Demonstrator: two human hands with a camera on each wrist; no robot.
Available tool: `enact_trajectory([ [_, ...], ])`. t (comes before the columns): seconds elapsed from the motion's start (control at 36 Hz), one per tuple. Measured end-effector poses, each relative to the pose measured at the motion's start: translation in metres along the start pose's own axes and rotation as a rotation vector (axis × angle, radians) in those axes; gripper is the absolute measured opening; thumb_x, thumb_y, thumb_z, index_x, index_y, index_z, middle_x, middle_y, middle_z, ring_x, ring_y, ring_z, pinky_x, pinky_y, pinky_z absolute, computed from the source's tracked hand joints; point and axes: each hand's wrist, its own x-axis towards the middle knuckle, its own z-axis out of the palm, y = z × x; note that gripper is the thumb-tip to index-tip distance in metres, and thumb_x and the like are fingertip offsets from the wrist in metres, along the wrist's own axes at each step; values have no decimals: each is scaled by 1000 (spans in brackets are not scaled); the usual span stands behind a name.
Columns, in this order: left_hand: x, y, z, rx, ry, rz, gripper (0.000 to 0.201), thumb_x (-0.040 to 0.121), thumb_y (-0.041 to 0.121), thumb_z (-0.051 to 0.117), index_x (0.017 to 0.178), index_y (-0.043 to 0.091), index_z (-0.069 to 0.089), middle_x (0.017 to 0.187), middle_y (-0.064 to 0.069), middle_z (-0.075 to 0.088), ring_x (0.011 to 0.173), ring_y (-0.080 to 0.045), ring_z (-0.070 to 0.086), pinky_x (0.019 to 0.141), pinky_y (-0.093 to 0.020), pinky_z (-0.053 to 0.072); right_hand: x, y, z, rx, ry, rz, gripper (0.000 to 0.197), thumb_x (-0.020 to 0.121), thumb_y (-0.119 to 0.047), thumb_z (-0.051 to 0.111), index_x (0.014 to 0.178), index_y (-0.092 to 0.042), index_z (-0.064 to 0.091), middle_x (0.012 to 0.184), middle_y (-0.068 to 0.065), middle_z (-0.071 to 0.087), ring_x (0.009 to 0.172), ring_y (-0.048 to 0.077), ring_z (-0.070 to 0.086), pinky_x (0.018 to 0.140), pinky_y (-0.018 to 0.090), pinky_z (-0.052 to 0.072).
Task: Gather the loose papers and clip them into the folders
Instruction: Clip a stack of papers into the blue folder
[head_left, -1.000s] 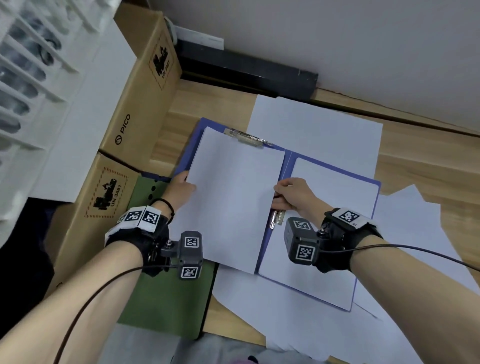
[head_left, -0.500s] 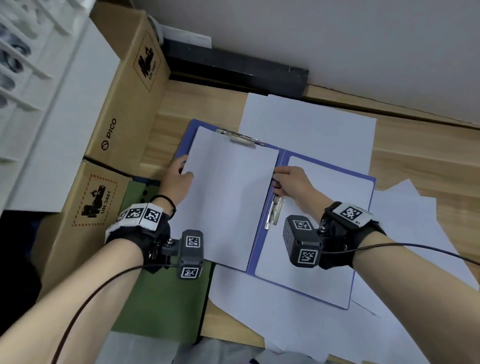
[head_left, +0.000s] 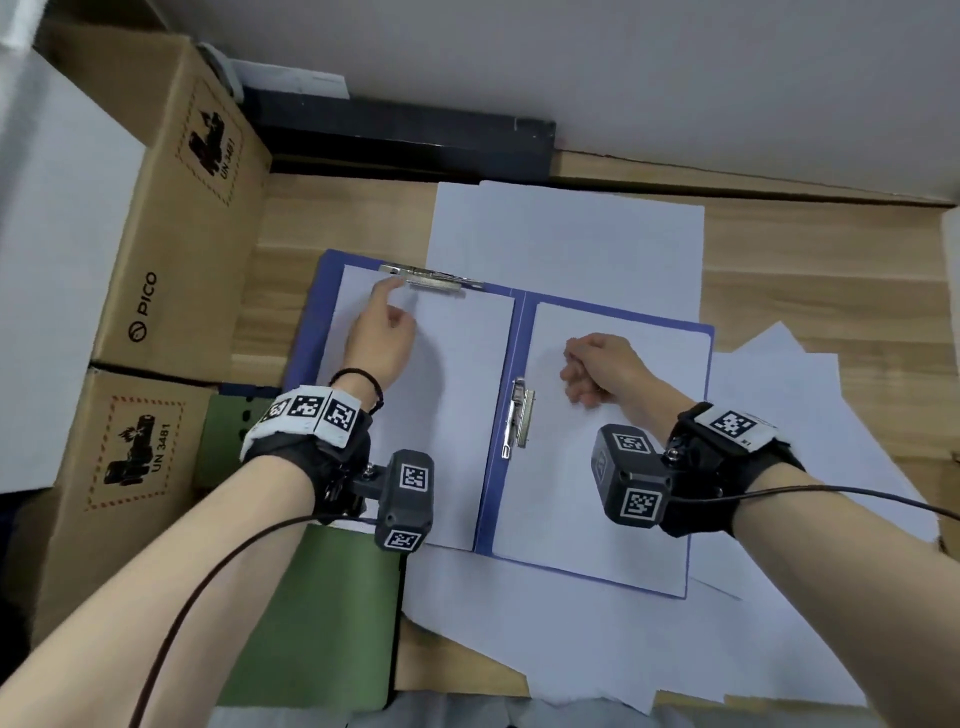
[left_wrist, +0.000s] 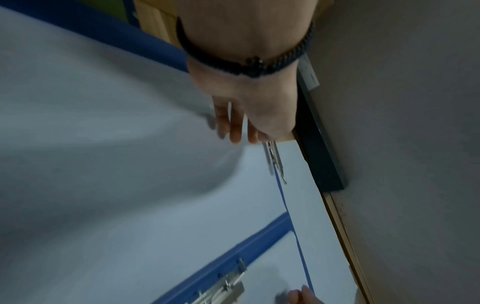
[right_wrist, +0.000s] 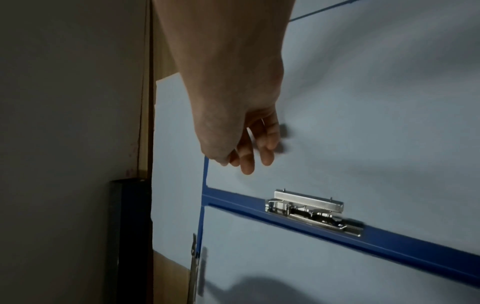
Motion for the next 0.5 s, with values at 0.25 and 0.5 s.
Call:
enact_trajectory([
  [0.25,10,43,39,97,-275,17,62,90,12,37,144,39,30,80,-3,68,59,-23,59,58,-38,50,15,13,4,-42,130,44,37,90,-46,53,73,-14,57,67,-1,55,51,15,55,53,25,40],
  [0.5,14,48,40,91,-362,-96,37,93,24,40,129,35,44,75,-12,67,53,-27,61,55,-42,54,22,8,4,-268,210,-10,28,80,-42,69,71,-20,56,62,-1,60,58,13,55,53,24,36],
])
